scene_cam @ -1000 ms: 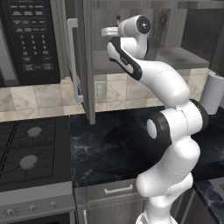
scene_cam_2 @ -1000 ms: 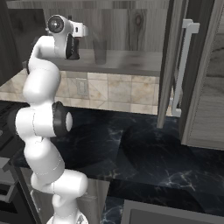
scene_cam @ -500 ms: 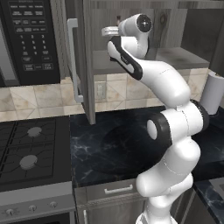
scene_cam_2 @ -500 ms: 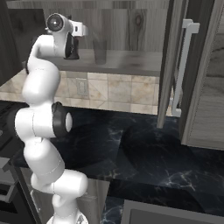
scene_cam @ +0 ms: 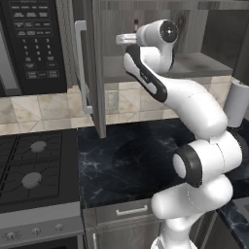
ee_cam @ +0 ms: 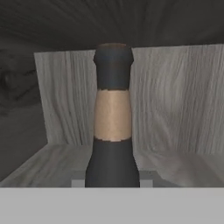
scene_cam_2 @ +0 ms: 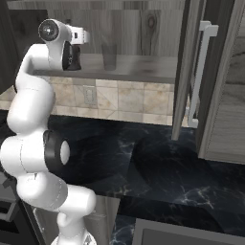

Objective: There is a bowl on the dining counter. Grab a lemon wedge from the fridge and place it in the bowl. Then get the liquor bottle and glass cup from the cabinet and place them next to the bowl.

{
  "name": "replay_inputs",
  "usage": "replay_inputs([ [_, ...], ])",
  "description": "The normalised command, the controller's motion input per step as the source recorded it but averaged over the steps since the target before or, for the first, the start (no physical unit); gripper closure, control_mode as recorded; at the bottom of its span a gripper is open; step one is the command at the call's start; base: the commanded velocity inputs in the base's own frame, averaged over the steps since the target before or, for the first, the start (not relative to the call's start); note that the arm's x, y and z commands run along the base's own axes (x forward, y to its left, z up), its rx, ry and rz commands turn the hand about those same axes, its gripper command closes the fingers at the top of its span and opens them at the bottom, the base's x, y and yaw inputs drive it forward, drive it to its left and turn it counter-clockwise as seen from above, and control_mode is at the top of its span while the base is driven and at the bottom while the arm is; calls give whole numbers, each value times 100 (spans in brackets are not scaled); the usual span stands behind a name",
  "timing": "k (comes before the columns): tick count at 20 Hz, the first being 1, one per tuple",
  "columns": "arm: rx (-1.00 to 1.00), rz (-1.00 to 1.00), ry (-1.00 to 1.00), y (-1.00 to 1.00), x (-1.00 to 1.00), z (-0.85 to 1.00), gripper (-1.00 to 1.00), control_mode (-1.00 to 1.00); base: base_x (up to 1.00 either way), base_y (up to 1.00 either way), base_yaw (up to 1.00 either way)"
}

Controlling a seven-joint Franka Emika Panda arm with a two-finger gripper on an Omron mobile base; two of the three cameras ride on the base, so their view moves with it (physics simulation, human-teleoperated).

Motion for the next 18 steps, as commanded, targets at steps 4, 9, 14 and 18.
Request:
replay_inputs([
  [4,0,0,-13,0,-100,-13,100,-100,0,0,0],
  [9,0,0,-6,-15,-100,1,100,-100,0,0,0],
  [14,1,0,-1,-38,-100,17,100,-100,0,0,0],
  [18,2,0,-1,-38,-100,25,100,-100,0,0,0],
])
